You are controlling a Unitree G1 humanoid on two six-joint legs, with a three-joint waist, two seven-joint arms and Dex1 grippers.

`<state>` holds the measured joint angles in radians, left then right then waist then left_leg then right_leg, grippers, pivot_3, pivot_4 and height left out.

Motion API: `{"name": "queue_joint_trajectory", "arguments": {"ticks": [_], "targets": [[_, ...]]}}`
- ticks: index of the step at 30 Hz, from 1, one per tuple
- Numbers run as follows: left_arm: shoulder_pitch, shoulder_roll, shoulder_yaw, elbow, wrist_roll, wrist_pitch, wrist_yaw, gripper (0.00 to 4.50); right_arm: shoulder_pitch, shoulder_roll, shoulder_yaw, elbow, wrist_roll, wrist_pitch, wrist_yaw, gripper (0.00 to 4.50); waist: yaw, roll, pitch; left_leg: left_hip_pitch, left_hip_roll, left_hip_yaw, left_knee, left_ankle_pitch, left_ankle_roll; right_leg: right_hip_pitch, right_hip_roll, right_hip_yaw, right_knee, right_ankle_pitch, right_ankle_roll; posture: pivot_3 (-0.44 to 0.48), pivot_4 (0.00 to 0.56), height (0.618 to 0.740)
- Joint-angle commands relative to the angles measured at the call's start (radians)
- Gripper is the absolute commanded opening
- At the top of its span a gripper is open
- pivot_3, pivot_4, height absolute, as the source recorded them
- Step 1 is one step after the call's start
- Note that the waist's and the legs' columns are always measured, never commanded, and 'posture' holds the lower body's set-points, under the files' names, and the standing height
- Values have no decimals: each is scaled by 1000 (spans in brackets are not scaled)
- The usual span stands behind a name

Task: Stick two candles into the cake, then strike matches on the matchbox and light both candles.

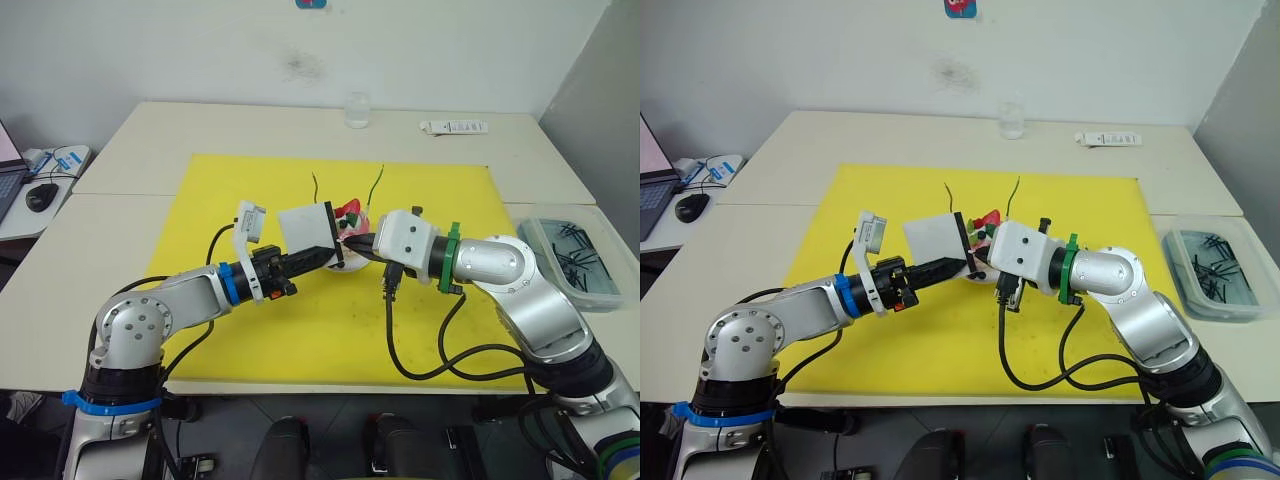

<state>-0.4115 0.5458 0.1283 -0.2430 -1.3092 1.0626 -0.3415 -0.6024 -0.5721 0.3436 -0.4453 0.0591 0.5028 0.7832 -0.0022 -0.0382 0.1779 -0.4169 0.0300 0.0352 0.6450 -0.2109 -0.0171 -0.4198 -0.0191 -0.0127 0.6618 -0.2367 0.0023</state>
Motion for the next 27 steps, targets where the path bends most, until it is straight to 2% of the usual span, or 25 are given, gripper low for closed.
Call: {"name": "queue_joint_trajectory", "arguments": {"ticks": [1,2,4,6,9,11,13,16,21,27], "targets": [[-10,-3,25,-29,-11,-6,-22,0,-24,10,10,0,-22,-33,5,43,0,0,0,0,0,0,0,0,0,0,0,0,0,0,0,0,150,740],[-14,-3,24,-30,-3,-11,-27,0,-24,4,20,-2,-23,-40,21,43,0,0,0,0,0,0,0,0,0,0,0,0,0,0,0,0,150,740],[-57,11,21,-30,63,-55,-54,0,-4,-79,70,-22,-48,-97,122,43,0,0,0,0,0,0,0,0,0,0,0,0,0,0,0,0,150,740],[-211,4,66,27,50,-79,-17,0,31,-212,80,-24,-74,-207,240,43,16,-2,3,0,-1,0,0,0,0,0,1,-1,-1,0,0,0,150,740],[-470,30,140,118,-52,-51,23,0,4,-334,-47,23,-21,-249,310,43,25,-8,8,-6,-1,-3,3,1,1,-1,1,-5,-1,0,1,0,150,740],[-516,48,156,128,-77,-20,23,0,-26,-358,-101,60,-1,-247,313,43,13,-7,8,-7,-1,-1,4,1,2,-1,1,-3,-3,3,5,0,150,740],[-468,58,152,94,-91,8,20,0,-53,-352,-144,90,10,-229,295,43,-4,-1,4,0,-4,6,0,1,2,3,-2,2,-6,3,6,0,150,740],[-347,58,125,30,-68,18,8,0,-67,-307,-181,100,20,-191,248,43,-10,0,3,7,0,6,-2,0,3,10,-3,3,-12,2,7,0,150,740],[-187,-4,79,-49,-50,4,51,0,-76,-224,-216,63,32,-133,177,43,0,-1,5,-4,3,0,-1,1,1,-1,0,0,-3,0,4,0,150,740],[-98,-70,28,-81,0,-12,84,0,-69,-195,-188,18,22,-110,152,43,3,-1,4,-3,-1,1,1,1,1,0,-3,1,-2,0,4,0,150,740]]}}
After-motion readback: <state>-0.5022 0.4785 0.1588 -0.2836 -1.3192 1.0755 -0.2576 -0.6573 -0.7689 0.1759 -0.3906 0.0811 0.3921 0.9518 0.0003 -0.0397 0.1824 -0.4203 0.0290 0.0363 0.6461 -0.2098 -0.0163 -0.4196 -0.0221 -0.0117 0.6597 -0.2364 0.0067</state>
